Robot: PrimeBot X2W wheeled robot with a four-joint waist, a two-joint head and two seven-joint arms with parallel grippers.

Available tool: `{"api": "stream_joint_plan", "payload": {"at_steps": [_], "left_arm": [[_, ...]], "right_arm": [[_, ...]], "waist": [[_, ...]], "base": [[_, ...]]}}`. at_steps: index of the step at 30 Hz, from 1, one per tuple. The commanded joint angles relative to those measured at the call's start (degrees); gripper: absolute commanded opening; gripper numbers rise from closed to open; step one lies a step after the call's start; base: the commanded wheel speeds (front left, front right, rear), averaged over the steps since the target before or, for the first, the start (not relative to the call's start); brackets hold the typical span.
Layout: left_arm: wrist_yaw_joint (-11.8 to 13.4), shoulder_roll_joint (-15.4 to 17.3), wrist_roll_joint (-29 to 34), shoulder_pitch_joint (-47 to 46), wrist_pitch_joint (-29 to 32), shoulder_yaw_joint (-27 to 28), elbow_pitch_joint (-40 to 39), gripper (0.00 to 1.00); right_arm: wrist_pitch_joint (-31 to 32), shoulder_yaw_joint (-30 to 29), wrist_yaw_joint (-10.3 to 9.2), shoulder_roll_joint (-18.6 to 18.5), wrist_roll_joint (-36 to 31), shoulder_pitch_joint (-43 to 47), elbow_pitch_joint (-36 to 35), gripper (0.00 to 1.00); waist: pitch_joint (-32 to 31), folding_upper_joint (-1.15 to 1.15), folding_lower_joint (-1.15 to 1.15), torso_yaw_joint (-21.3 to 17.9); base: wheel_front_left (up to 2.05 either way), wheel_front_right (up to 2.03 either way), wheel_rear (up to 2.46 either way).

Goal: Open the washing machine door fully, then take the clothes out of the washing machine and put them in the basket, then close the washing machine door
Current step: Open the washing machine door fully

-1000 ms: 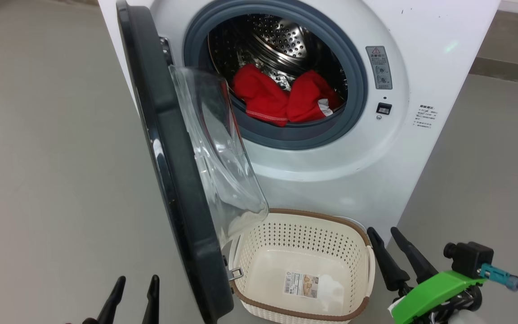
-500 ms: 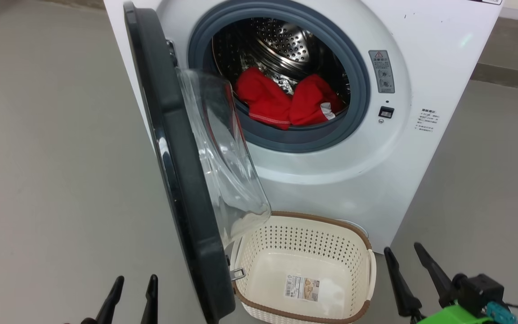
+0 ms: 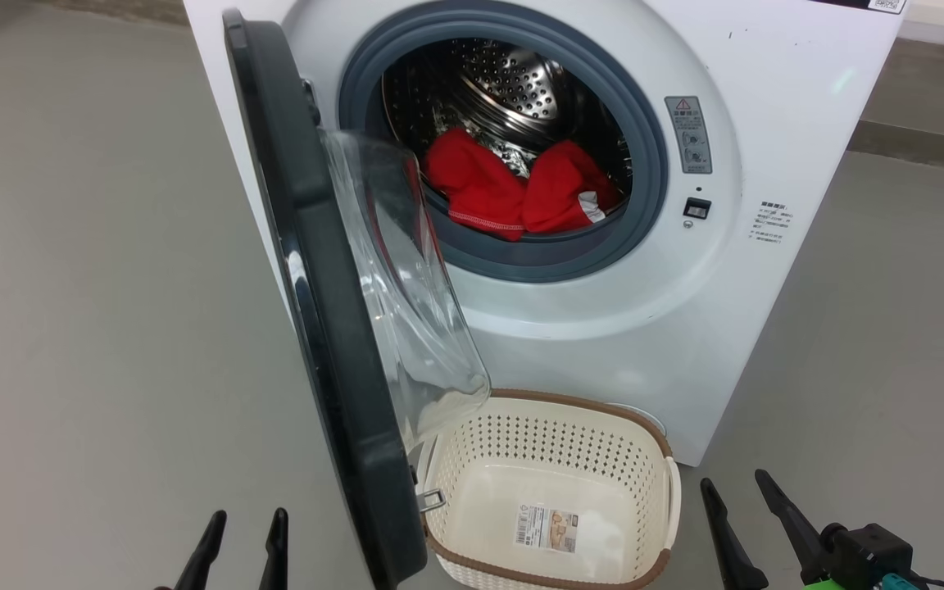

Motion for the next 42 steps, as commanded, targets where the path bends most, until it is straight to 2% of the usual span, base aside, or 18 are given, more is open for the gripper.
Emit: {"api": "stream_joint_plan", "payload": {"at_steps": [1, 10, 11, 12, 13, 14, 23, 28, 31, 37, 42], "left_arm": [[0.3, 0.3, 0.4, -1.1, -0.7, 2.1, -1.5, 1.00], [0.4, 0.3, 0.2, -0.9, -0.7, 2.2, -1.6, 1.00], [0.4, 0.3, 0.0, -0.9, -0.7, 2.3, -1.6, 0.91], [0.4, 0.3, -0.1, -0.8, -0.7, 2.3, -1.6, 0.64], [0.4, 0.3, -0.4, -0.9, -0.7, 2.3, -1.7, 0.20], [0.4, 0.3, -0.6, -0.9, -0.7, 2.4, -1.7, 0.00], [0.2, 0.3, -4.4, -2.4, -0.7, 3.5, -2.8, 0.00], [0.0, 0.3, -7.2, -7.0, -0.7, 6.2, -11.5, 0.00], [0.3, 0.3, -8.0, -9.2, -0.7, 6.0, -18.7, 0.00], [1.5, 0.3, -7.9, -9.9, -0.7, -1.3, -30.2, 0.00], [1.2, 0.3, -8.7, -7.0, -0.7, -11.8, -29.5, 0.00]], "right_arm": [[-0.5, 1.2, 0.42, -0.3, -0.1, -1.2, -1.3, 1.00], [-0.5, 1.2, 0.42, -0.3, 0.3, -1.1, -1.6, 1.00], [-0.5, 1.3, 0.42, -0.3, 0.4, -1.1, -1.6, 1.00], [-0.5, 1.4, 0.42, -0.3, 0.5, -1.1, -1.6, 1.00], [-0.5, 1.4, 0.42, -0.3, 0.6, -1.1, -1.7, 1.00], [-0.5, 1.5, 0.42, -0.3, 0.7, -1.1, -1.7, 1.00], [-0.5, 1.7, 0.42, -0.3, 1.0, -1.0, -2.2, 1.00], [-0.5, 1.6, 0.42, -0.3, 0.9, -1.1, -2.5, 1.00], [-0.5, 1.4, 0.42, -0.3, 0.9, -1.3, -2.7, 1.00], [-0.5, 1.4, 0.42, -0.3, 1.0, -1.8, -2.8, 1.00], [-0.5, 1.7, 0.42, -0.3, 1.1, -2.0, -2.8, 1.00]], "waist": [[-0.1, 0.00, 0.00, -0.1], [-0.5, 0.00, 0.00, -0.2], [-0.5, 0.00, 0.00, -0.2], [-0.5, 0.00, 0.00, -0.3], [-0.6, 0.00, 0.00, -0.3], [-0.6, 0.00, 0.00, -0.3], [-0.7, 0.00, 0.00, -0.5], [-0.4, 0.00, 0.00, -0.3], [-0.1, 0.00, 0.00, -0.4], [0.5, 0.00, 0.00, -0.8], [0.9, 0.00, 0.00, -1.2]], "base": [[0.00, 0.00, 0.00], [0.00, 0.00, 0.00], [0.00, 0.00, 0.00], [0.00, 0.00, 0.00], [0.00, 0.00, 0.00], [0.00, 0.00, 0.00], [0.00, 0.00, 0.00], [0.00, 0.00, 0.00], [0.00, 0.00, 0.00], [0.00, 0.00, 0.00], [0.00, 0.00, 0.00]]}}
